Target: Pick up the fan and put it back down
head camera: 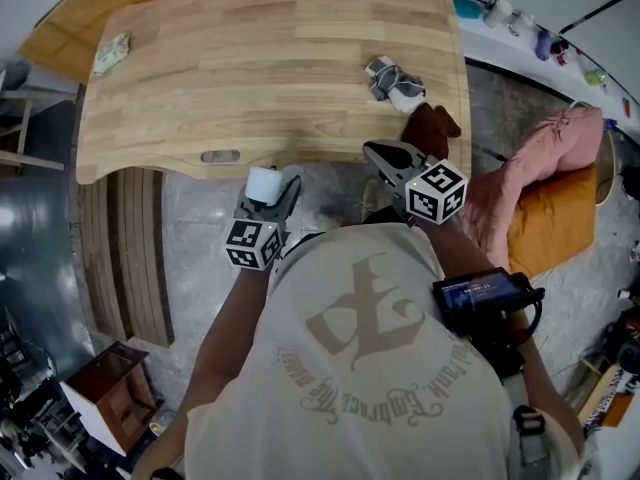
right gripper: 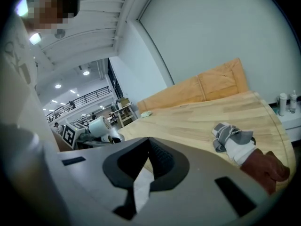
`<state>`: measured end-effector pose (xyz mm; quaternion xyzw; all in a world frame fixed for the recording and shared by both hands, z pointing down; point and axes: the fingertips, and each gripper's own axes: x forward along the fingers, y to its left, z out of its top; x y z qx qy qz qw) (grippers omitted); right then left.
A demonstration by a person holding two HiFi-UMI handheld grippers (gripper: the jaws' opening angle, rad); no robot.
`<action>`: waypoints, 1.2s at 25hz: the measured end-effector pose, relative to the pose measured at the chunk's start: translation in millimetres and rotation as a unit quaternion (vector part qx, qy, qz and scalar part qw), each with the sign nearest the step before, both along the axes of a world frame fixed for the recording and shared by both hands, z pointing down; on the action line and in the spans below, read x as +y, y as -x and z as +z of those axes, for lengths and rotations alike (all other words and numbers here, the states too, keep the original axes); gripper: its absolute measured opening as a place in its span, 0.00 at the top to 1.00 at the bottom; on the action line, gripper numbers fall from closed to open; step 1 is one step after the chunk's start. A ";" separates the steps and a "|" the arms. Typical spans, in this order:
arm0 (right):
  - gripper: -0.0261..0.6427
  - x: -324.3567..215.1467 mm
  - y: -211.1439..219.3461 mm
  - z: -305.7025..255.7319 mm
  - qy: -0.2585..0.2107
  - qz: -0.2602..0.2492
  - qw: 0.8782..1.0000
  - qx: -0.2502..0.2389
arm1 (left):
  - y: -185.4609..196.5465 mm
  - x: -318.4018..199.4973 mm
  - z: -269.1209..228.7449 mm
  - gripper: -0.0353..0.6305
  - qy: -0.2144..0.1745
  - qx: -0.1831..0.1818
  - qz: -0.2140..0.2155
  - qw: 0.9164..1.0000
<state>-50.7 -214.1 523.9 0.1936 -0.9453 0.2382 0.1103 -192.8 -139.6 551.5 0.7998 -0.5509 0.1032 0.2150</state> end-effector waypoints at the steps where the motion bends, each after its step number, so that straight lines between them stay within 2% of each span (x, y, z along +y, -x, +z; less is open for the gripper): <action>1: 0.94 -4.1 -2.3 0.1 0.002 0.001 1.000 0.000 | -3.6 -4.8 0.3 0.60 0.002 0.000 0.004 1.000; 12: 0.94 -73.0 -46.1 2.2 0.006 0.009 1.000 -0.002 | -51.1 -81.9 11.3 0.60 0.011 -0.010 0.021 1.000; 24: 0.94 -76.1 -39.3 -7.1 0.012 0.010 1.000 0.003 | -48.1 -105.5 31.6 0.60 0.026 -0.031 0.025 0.999; 30: 0.94 -117.8 -76.1 10.1 0.022 0.016 1.000 0.004 | -76.1 -161.1 56.9 0.60 0.038 -0.041 0.020 0.998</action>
